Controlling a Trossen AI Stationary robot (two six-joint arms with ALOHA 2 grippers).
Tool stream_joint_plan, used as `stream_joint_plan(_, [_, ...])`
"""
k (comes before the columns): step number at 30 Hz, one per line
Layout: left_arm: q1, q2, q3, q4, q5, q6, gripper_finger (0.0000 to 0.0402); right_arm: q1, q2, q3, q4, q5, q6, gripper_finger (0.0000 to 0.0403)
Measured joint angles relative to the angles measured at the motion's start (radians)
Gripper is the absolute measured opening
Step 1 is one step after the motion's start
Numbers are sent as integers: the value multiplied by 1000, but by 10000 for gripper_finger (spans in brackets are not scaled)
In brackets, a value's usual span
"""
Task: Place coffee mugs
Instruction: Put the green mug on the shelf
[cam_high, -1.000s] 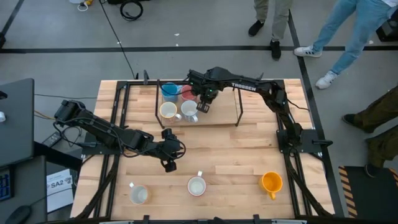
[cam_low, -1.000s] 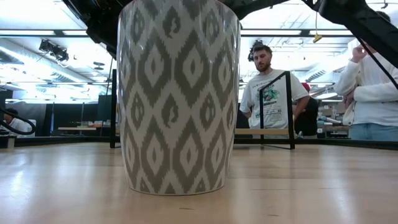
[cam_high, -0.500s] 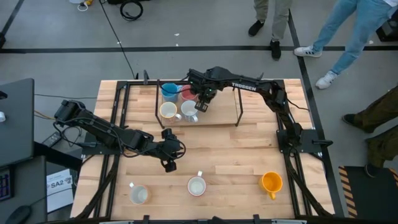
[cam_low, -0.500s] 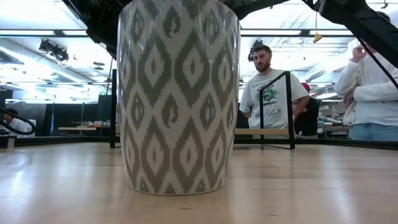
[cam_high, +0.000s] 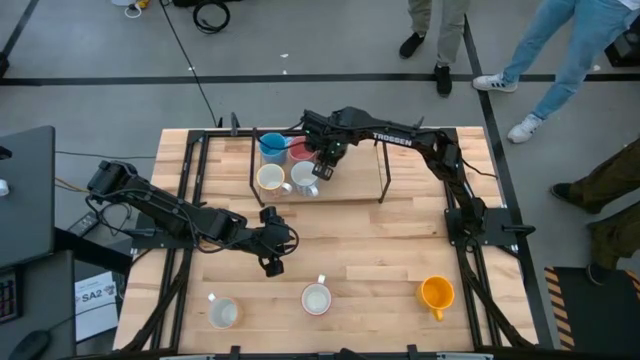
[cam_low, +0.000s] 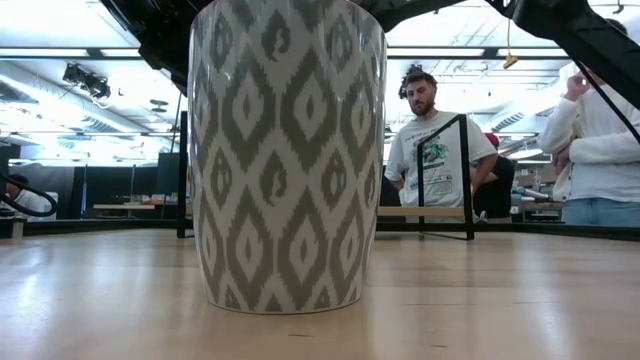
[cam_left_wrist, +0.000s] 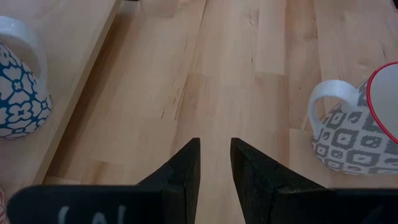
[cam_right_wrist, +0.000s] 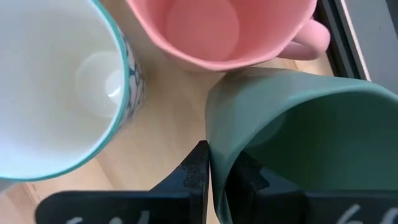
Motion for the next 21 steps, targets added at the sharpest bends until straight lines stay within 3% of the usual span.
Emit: stream_joint_plan(21, [0,0,0,0,0,0,96,0,-1,0,-6,-8,5,58])
